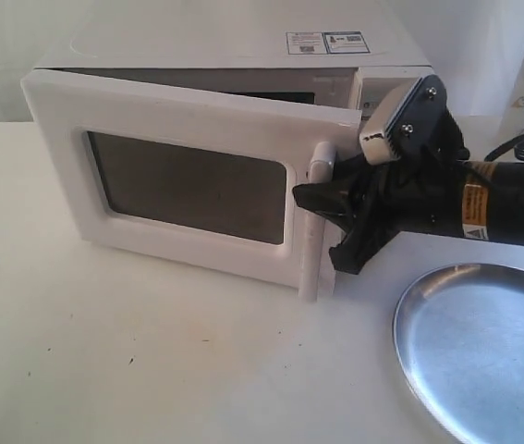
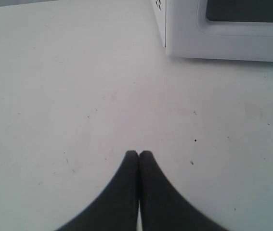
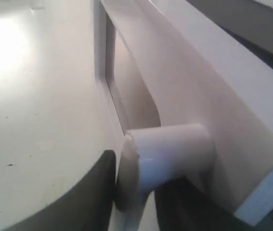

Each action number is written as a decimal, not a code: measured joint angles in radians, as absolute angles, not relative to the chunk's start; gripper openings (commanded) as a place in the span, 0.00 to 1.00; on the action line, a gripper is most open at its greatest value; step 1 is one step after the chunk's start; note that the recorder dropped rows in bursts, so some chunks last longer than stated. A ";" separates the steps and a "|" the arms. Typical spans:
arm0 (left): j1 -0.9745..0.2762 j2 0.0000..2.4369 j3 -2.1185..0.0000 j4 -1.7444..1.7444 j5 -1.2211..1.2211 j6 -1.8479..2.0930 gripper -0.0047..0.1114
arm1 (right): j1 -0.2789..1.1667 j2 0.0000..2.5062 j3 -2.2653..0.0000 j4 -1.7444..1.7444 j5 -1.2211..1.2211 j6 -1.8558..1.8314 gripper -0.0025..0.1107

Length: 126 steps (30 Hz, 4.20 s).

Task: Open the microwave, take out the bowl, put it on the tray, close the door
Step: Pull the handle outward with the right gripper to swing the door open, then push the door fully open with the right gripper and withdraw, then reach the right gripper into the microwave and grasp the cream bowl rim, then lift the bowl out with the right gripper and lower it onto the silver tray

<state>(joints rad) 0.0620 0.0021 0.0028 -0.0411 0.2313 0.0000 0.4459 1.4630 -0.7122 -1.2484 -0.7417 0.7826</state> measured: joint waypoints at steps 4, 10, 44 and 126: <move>0.062 0.002 0.003 -0.041 0.231 0.000 0.04 | 0.448 1.447 -0.714 -1.409 -0.792 0.842 0.48; 0.062 0.002 0.003 -0.041 0.231 0.000 0.04 | 0.454 1.426 -0.736 -1.672 -0.848 1.091 0.41; 0.062 0.002 0.003 -0.041 0.231 0.000 0.04 | 0.460 1.145 -0.717 -1.202 -0.230 1.019 0.02; 0.062 0.002 0.003 -0.040 0.231 0.000 0.04 | 0.931 2.046 -1.296 -1.125 -0.249 0.555 0.02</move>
<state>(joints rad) 0.0620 0.0021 0.0028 -0.0399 0.2313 0.0000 0.9310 2.0457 -1.2957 -1.1252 -0.2493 0.5552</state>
